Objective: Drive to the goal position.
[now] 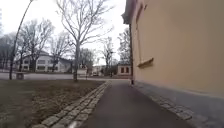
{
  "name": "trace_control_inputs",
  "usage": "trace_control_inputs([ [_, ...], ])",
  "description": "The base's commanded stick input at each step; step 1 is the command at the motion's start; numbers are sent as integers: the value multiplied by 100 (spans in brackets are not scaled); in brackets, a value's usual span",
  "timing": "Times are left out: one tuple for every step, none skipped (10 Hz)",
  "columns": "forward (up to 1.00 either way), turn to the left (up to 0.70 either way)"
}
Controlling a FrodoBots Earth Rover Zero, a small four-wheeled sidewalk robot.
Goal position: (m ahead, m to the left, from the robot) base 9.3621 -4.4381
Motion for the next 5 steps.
trace_control_inputs([
  [70, 0],
  [70, 0],
  [70, 0],
  [70, 0],
  [70, 0],
])
